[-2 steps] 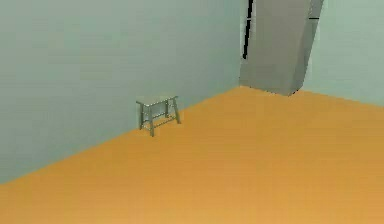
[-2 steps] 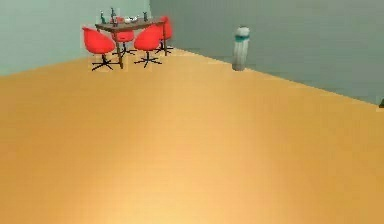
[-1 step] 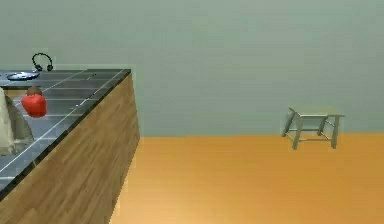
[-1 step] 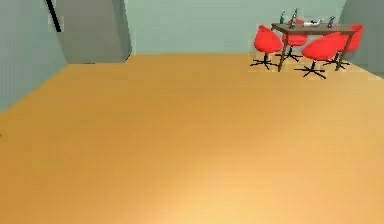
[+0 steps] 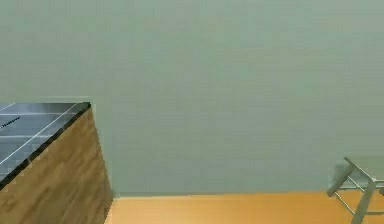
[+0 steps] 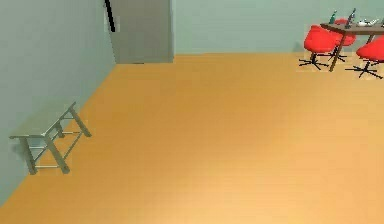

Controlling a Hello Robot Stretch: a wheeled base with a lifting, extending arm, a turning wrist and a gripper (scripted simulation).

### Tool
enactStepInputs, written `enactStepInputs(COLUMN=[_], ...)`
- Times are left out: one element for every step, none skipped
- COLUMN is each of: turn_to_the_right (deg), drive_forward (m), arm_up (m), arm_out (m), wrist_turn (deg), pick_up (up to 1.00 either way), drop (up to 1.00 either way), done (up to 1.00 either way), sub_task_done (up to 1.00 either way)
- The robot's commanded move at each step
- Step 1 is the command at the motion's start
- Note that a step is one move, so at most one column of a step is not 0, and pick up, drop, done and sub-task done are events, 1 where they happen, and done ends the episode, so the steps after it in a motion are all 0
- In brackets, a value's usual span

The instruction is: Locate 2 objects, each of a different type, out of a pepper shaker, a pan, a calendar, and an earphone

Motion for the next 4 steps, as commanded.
enactStepInputs(turn_to_the_right=[-3.0, 0.0, -45.0, -36.0], drive_forward=[0.0, 0.75, 0.0, 0.0], arm_up=[0.0, 0.0, 0.0, 0.0], arm_out=[0.0, 0.0, 0.0, 0.0], wrist_turn=[0.0, 0.0, 0.0, 0.0], pick_up=[0.0, 0.0, 0.0, 0.0], drop=[0.0, 0.0, 0.0, 0.0], done=[0.0, 0.0, 0.0, 0.0], sub_task_done=[0.0, 0.0, 0.0, 0.0])
